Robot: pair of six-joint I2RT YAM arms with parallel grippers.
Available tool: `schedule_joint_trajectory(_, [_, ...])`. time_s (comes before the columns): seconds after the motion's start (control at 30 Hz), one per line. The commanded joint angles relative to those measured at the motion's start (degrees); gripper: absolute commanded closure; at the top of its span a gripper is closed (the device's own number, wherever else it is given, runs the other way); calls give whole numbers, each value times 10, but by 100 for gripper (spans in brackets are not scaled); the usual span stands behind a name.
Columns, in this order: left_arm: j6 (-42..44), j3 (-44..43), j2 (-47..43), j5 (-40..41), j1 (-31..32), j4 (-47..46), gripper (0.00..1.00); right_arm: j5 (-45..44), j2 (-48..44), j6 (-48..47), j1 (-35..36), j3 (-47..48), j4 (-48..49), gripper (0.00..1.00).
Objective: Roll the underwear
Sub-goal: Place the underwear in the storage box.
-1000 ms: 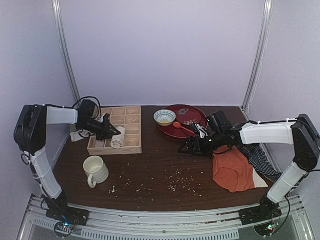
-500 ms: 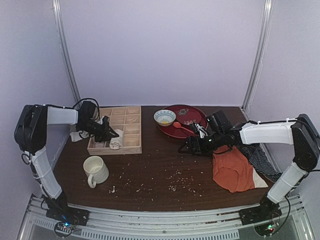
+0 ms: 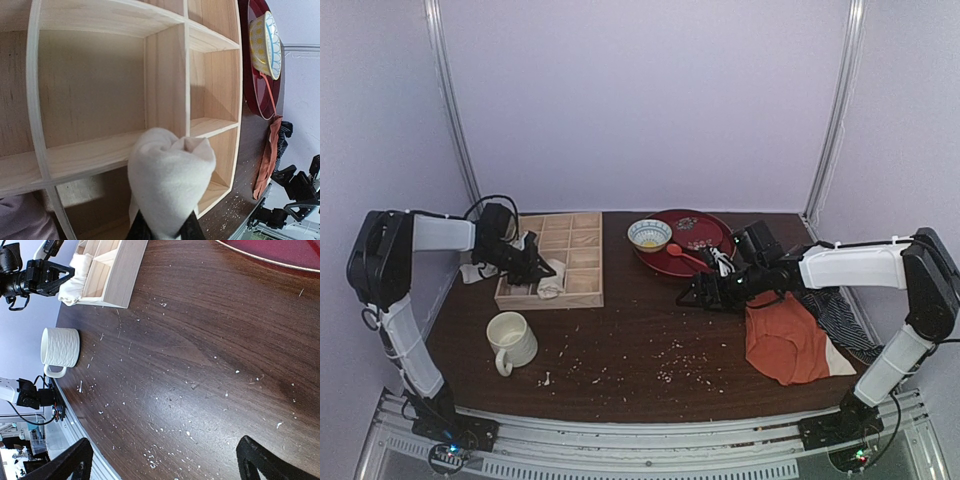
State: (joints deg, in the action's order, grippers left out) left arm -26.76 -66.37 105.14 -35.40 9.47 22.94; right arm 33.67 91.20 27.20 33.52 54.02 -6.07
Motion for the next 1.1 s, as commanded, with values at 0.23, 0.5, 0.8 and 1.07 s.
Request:
schedule_joint_trajectory(0.23, [38,49,6,95,10,-19,100,8,8,2,-4,5,6,0])
schedule_joint_trajectory(0.5, [44,33,25,154,24,10,100,6,7,2,-4,7,1,0])
schedule_joint_trajectory(0.8, [50,25,36,222,45,30,100,6,10,1,-4,9,-1,0])
schedule_joint_trajectory(1.07, [51,39,40,267,56,16,100,3,10,-4,-4,12,-9,0])
